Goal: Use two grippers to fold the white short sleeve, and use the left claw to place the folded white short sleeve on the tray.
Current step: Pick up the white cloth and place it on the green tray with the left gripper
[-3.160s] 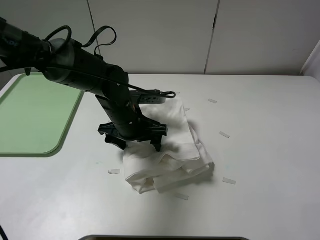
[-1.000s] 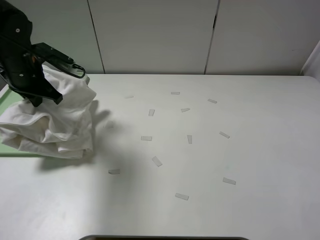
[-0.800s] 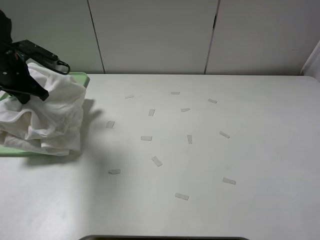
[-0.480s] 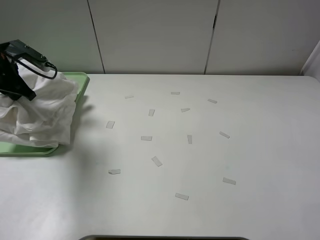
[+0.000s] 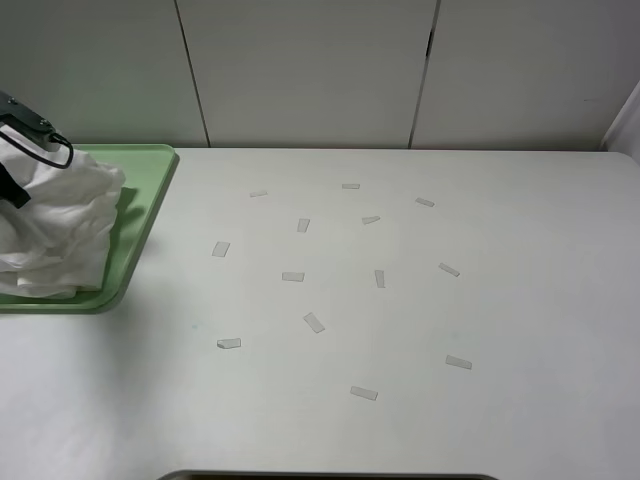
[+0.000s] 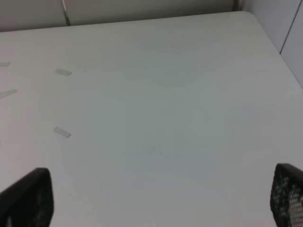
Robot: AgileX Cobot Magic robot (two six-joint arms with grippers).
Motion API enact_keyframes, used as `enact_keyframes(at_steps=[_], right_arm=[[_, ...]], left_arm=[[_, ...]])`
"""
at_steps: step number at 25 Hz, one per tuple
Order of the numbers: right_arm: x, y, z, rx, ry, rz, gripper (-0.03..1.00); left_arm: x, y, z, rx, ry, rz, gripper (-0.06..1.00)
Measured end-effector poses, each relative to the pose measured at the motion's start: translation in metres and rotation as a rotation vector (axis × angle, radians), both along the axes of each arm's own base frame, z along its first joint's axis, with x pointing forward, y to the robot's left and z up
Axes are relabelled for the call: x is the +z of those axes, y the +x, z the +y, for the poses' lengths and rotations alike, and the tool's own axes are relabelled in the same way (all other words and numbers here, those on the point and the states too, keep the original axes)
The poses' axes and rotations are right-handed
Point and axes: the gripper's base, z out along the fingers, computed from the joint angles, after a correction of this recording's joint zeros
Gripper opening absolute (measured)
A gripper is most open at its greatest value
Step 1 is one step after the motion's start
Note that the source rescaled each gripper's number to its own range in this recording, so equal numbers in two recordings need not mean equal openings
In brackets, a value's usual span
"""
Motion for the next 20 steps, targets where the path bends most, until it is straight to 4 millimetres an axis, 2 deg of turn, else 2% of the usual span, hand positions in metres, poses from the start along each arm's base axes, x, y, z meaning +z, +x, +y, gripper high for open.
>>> enact_keyframes(at_steps=[5, 13, 15, 16, 17, 18, 20], right_arm=[[0.0, 0.0, 0.0, 0.0, 0.0, 0.0, 1.0], [0.0, 0.0, 0.0, 0.0, 0.0, 0.0, 1.0], [0.0, 0.0, 0.0, 0.0, 0.0, 0.0, 1.0], [0.0, 0.0, 0.0, 0.0, 0.0, 0.0, 1.0], [0.0, 0.0, 0.0, 0.0, 0.0, 0.0, 1.0], [0.0, 0.0, 0.0, 0.0, 0.0, 0.0, 1.0], [0.0, 0.0, 0.0, 0.0, 0.0, 0.0, 1.0]], left_arm=[[-0.001, -0.001, 0.011, 0.023, 0.0, -0.015, 0.11], [-0.01, 0.006, 0.011, -0.002, -0.008, -0.046, 0.11], [-0.01, 0.007, 0.011, -0.007, -0.009, -0.06, 0.2], [-0.01, 0.007, 0.011, -0.007, -0.009, -0.06, 0.2], [-0.01, 0.008, 0.011, -0.009, -0.01, -0.068, 0.31], [-0.009, 0.009, 0.011, -0.014, -0.01, -0.079, 0.63], [-0.009, 0.011, 0.01, -0.022, -0.012, -0.103, 0.88]])
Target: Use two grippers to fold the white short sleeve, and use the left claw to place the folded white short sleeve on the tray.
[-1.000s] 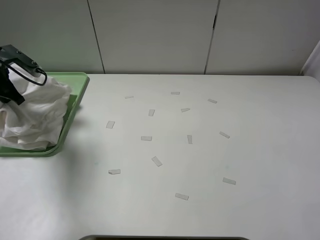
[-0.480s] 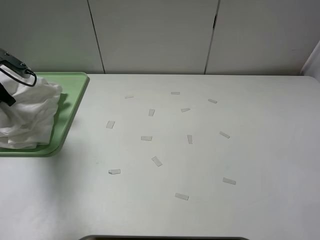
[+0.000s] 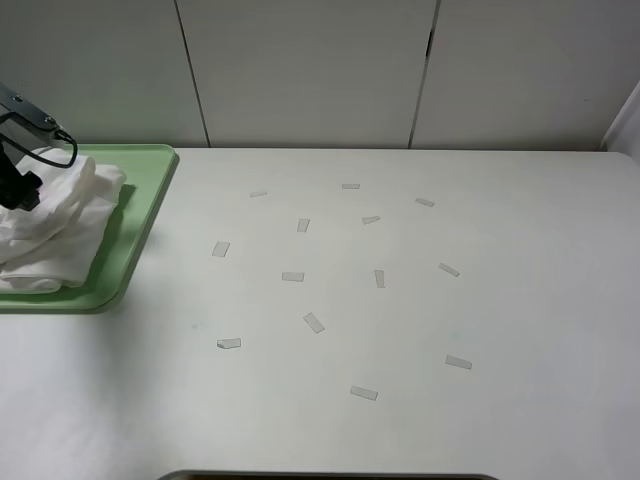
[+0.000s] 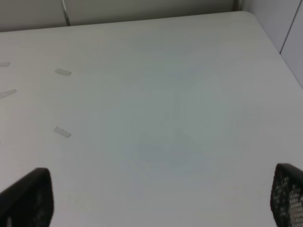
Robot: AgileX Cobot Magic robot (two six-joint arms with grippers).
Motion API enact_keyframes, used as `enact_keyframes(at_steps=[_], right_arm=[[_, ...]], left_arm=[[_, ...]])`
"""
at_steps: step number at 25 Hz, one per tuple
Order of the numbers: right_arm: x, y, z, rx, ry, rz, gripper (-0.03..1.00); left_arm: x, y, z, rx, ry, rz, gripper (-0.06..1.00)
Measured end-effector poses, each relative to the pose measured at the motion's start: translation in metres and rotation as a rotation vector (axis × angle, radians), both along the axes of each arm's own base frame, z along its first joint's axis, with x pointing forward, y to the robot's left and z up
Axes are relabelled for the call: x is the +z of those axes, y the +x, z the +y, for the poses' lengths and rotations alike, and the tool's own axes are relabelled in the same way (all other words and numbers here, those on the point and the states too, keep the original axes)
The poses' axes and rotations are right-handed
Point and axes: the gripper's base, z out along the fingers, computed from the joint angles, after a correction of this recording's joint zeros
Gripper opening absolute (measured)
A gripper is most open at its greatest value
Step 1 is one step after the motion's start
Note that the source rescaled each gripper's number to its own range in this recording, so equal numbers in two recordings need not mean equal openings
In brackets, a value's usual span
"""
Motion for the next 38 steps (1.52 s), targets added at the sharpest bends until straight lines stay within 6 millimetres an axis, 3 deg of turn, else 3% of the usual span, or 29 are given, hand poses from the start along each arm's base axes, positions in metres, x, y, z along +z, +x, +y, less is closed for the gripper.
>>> enact_keyframes(at_steps=[5, 16, 25, 38], right_arm=[[0.0, 0.0, 0.0, 0.0, 0.0, 0.0, 1.0], [0.0, 0.0, 0.0, 0.0, 0.0, 0.0, 1.0], [0.0, 0.0, 0.0, 0.0, 0.0, 0.0, 1.0], [0.0, 0.0, 0.0, 0.0, 0.0, 0.0, 1.0]], left_arm=[[0.001, 0.003, -0.001, -0.011, -0.002, -0.029, 0.98], [0.005, -0.003, -0.004, 0.128, -0.106, -0.028, 1.0], [0.035, -0.019, -0.014, 0.266, -0.254, -0.028, 1.0], [0.075, -0.063, -0.03, 0.382, -0.374, 0.167, 0.99]])
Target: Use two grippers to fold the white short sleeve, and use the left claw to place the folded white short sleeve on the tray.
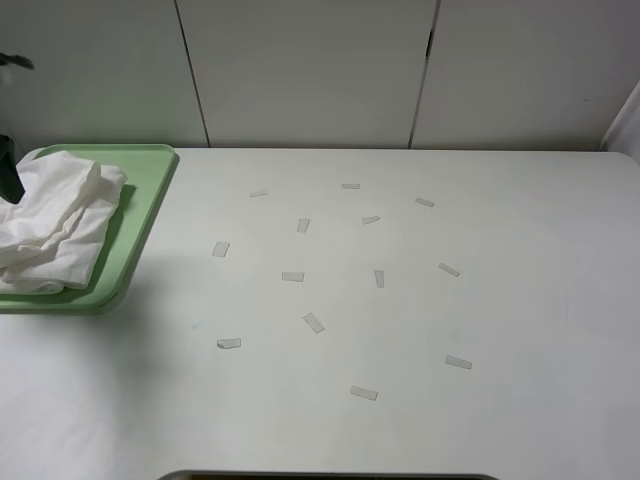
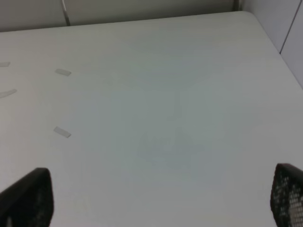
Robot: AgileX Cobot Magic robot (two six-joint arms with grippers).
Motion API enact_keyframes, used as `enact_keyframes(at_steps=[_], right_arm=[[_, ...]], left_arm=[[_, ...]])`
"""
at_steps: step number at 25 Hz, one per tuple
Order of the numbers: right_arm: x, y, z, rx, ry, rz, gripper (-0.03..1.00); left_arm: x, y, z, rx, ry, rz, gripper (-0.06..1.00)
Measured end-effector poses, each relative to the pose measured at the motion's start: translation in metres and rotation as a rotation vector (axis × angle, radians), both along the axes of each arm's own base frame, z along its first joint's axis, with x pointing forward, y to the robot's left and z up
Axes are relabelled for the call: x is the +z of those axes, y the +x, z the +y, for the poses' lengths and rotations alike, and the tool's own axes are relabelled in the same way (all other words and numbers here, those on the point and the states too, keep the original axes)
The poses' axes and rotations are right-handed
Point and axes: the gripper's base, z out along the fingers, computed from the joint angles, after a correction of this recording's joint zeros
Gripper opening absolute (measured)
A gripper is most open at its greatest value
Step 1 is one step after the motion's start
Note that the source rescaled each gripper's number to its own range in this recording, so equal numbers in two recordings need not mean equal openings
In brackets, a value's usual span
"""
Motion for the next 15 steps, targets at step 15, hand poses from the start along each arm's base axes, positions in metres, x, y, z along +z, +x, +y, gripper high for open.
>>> enact_keyframes(at_steps=[15], right_arm=[[0.0, 0.0, 0.0, 0.0, 0.0, 0.0, 1.0]], left_arm=[[0.097, -0.084, -0.02, 0.033, -0.028, -0.125, 0.99]])
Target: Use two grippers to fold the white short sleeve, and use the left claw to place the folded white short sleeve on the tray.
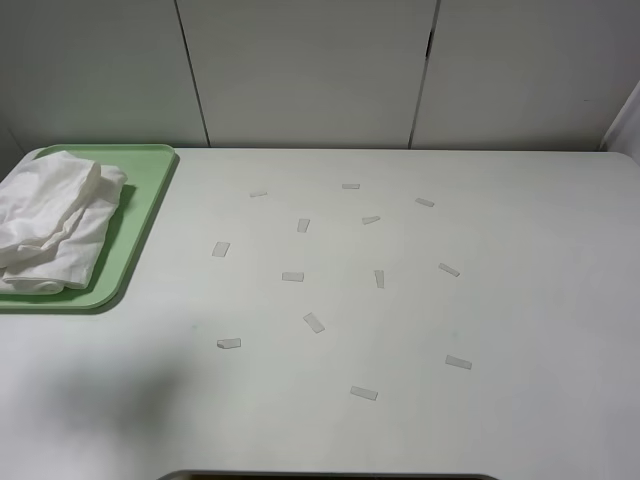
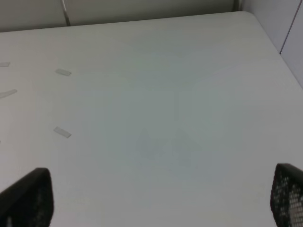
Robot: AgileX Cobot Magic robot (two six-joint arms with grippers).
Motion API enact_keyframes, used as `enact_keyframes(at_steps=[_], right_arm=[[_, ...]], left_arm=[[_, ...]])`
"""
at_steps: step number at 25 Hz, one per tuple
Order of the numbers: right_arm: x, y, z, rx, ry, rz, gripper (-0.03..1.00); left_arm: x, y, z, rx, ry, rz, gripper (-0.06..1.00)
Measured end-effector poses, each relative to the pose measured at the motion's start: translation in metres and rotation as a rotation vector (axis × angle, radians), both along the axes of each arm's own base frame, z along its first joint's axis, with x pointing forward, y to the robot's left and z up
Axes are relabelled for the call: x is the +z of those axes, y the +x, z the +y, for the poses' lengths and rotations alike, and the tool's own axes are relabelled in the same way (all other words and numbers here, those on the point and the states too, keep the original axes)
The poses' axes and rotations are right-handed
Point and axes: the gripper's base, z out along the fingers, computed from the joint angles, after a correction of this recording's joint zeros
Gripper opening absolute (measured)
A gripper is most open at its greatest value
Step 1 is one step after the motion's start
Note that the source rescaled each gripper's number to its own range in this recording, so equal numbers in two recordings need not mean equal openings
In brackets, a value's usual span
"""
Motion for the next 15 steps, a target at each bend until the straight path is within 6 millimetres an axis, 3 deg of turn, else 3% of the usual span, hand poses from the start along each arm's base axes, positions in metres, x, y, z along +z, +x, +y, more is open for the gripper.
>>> enact_keyframes(at_steps=[9, 15], right_arm=[[0.0, 0.0, 0.0, 0.0, 0.0, 0.0, 1.0], [0.0, 0.0, 0.0, 0.0, 0.0, 0.0, 1.0]], left_arm=[[0.036, -0.048, -0.027, -0.1, 0.007, -0.114, 0.99], [0.044, -0.067, -0.04, -0.158, -0.007, -0.177, 0.98]])
